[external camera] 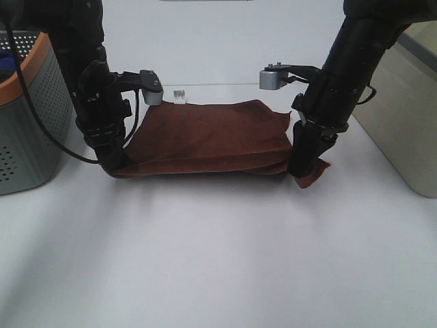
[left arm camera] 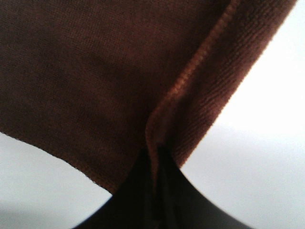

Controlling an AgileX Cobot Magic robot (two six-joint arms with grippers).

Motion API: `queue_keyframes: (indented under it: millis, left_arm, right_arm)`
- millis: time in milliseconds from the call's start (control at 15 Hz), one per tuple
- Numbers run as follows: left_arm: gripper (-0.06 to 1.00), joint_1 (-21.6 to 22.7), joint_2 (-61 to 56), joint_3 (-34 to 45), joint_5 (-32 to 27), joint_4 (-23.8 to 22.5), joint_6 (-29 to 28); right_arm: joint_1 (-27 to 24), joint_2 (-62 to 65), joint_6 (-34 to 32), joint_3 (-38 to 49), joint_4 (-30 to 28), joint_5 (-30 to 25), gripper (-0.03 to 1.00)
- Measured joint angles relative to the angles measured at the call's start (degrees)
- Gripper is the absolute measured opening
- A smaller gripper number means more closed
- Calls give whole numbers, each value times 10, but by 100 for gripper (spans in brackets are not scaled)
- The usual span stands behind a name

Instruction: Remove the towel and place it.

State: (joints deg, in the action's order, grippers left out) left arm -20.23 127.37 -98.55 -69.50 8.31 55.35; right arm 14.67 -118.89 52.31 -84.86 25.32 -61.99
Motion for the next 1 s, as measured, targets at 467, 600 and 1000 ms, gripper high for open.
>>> queue_keyframes:
  millis: [467, 600, 1000]
  left_arm:
    - [4, 0, 0, 3, 0, 1, -3]
    - [27, 0, 0, 3, 0, 1, -29]
    - [88, 0, 0, 3, 0, 3, -91]
  right_arm:
    - [0, 0, -1, 73, 6, 1, 1]
    - [0, 0, -14, 73, 17, 1, 23]
    - [0, 0, -119, 73, 23, 1, 85]
